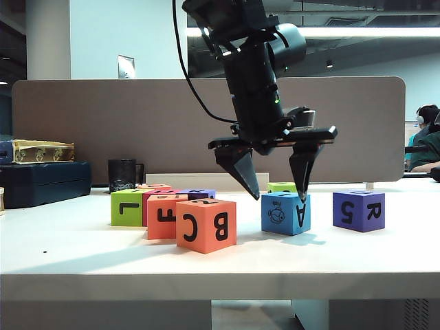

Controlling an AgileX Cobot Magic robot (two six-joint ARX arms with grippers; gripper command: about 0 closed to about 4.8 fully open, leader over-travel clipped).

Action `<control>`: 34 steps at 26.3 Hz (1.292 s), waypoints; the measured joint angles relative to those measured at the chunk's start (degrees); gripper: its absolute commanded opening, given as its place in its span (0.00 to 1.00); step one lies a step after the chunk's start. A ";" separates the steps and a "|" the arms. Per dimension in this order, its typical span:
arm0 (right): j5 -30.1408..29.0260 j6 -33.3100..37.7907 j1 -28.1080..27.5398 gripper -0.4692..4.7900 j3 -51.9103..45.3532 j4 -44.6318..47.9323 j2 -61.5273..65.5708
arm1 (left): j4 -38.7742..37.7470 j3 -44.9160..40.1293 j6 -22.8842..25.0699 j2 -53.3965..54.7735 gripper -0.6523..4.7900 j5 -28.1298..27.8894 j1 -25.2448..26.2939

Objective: Select the appropriate blocks from the scattered letter blocks on the table and arrange them in a row to spell out "TURING".

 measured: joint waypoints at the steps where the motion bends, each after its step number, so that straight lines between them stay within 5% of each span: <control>1: 0.00 0.00 0.00 0.09 0.00 0.02 0.00 | 0.00 0.00 0.07 0.22 0.80 0.02 0.00; 6: 0.00 0.00 0.00 0.09 0.00 0.02 0.00 | -0.04 -0.02 0.81 1.55 0.80 0.02 -0.02; 11: 0.00 0.00 0.00 0.09 0.00 0.02 0.00 | 0.52 -0.02 1.09 1.88 0.61 0.00 -0.02; 19: 0.00 0.00 0.00 0.09 0.00 0.04 0.00 | 0.68 -0.02 0.94 1.88 0.61 0.00 -0.02; 28: 0.00 0.00 0.00 0.09 0.00 0.04 0.00 | 0.66 0.00 -11.28 1.88 0.61 -2.99 0.09; 34: 0.00 0.00 0.00 0.09 0.00 0.04 0.00 | 0.81 0.00 -14.80 1.88 0.61 -3.78 0.20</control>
